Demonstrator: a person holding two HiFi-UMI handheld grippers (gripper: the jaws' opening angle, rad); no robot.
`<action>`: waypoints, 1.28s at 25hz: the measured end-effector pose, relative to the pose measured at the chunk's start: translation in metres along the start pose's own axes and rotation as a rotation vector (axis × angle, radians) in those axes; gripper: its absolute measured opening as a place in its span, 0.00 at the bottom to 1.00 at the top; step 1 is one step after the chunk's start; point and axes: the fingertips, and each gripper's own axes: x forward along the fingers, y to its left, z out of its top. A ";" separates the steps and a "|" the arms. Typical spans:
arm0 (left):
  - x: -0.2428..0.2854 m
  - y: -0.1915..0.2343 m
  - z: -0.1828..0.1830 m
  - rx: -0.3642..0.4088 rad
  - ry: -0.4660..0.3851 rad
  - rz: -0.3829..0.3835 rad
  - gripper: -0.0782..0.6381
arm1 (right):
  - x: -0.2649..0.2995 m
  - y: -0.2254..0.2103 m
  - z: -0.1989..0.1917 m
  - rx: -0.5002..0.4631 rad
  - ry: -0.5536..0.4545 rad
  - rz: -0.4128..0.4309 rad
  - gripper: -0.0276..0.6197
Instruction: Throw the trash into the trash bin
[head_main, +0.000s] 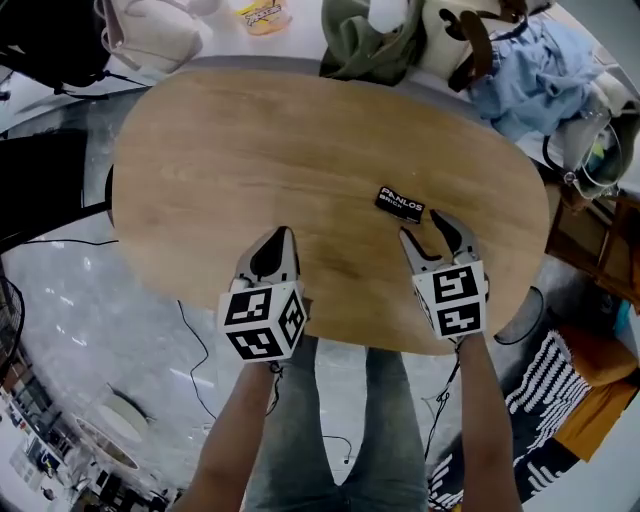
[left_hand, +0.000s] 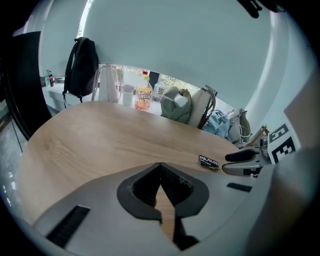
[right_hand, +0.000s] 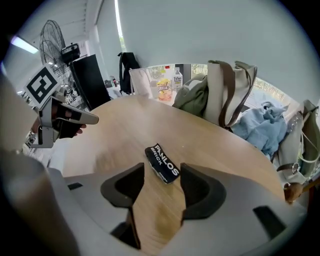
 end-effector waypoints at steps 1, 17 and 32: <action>0.000 0.007 -0.001 -0.009 0.001 0.010 0.13 | 0.004 0.004 0.001 -0.004 0.008 0.010 0.40; 0.008 0.034 0.002 -0.044 -0.007 0.032 0.13 | 0.034 0.007 -0.010 -0.023 0.074 0.001 0.27; 0.002 0.037 -0.006 -0.034 0.001 0.031 0.13 | 0.027 0.000 -0.005 -0.003 0.058 -0.072 0.05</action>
